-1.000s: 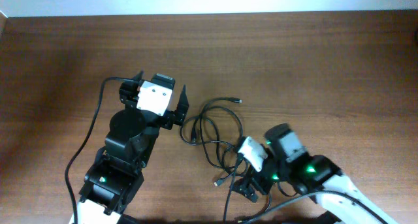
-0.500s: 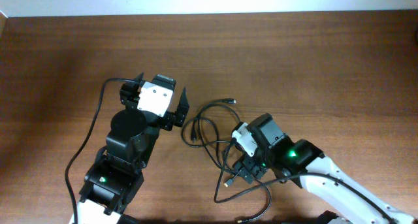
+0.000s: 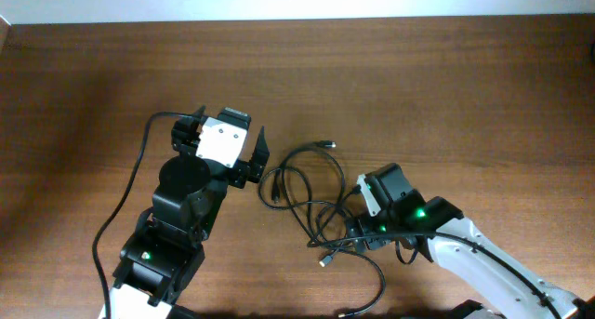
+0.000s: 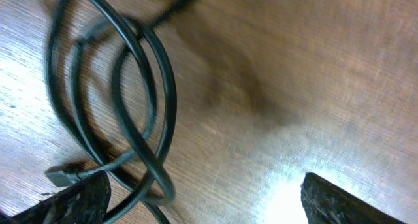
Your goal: Untangle cables
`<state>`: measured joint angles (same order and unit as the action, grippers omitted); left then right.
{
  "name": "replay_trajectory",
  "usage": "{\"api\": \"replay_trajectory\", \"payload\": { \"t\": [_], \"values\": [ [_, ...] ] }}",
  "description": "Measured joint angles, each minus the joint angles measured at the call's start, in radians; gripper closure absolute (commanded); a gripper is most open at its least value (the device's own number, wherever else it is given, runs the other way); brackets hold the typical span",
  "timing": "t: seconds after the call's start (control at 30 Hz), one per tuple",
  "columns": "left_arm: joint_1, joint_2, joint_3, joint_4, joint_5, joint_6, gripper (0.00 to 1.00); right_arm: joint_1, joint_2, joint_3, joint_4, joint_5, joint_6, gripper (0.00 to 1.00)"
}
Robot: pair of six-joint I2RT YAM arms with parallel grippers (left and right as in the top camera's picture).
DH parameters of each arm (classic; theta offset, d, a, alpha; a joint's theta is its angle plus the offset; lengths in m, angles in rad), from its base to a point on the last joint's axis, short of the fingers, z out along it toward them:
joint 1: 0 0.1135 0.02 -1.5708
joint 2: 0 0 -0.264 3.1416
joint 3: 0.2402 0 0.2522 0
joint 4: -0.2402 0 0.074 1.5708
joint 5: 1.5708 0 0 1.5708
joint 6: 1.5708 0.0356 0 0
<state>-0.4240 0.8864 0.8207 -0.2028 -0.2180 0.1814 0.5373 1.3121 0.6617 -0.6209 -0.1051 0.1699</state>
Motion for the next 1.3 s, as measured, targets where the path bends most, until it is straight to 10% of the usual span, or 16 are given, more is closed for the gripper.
{"api": "replay_trajectory", "payload": {
  "t": [0.1, 0.4, 0.9, 0.97, 1.13, 1.3],
  "values": [
    [0.000, 0.000, 0.000, 0.000, 0.000, 0.000, 0.01, 0.000, 0.001, -0.015, 0.009, -0.034, 0.040, 0.39],
    [0.000, 0.000, 0.000, -0.021, 0.000, 0.000, 0.01, 0.000, 0.001, -0.015, 0.058, -0.094, 0.058, 0.63],
    [0.000, 0.000, 0.000, -0.020, 0.000, 0.000, 0.01, 0.004, 0.014, -0.015, 0.100, -0.111, 0.059, 0.70],
    [0.000, 0.000, 0.000, -0.021, 0.000, 0.000, 0.01, 0.035, 0.089, -0.015, 0.136, -0.115, 0.059, 0.96],
    [0.000, 0.000, 0.000, -0.021, 0.000, 0.000, 0.01, 0.059, 0.148, -0.014, 0.155, -0.122, 0.062, 0.96],
    [0.000, 0.000, 0.000, -0.024, 0.032, 0.000, 0.01, 0.060, 0.136, 0.275, -0.216, -0.113, 0.026, 0.96]
  ]
}}
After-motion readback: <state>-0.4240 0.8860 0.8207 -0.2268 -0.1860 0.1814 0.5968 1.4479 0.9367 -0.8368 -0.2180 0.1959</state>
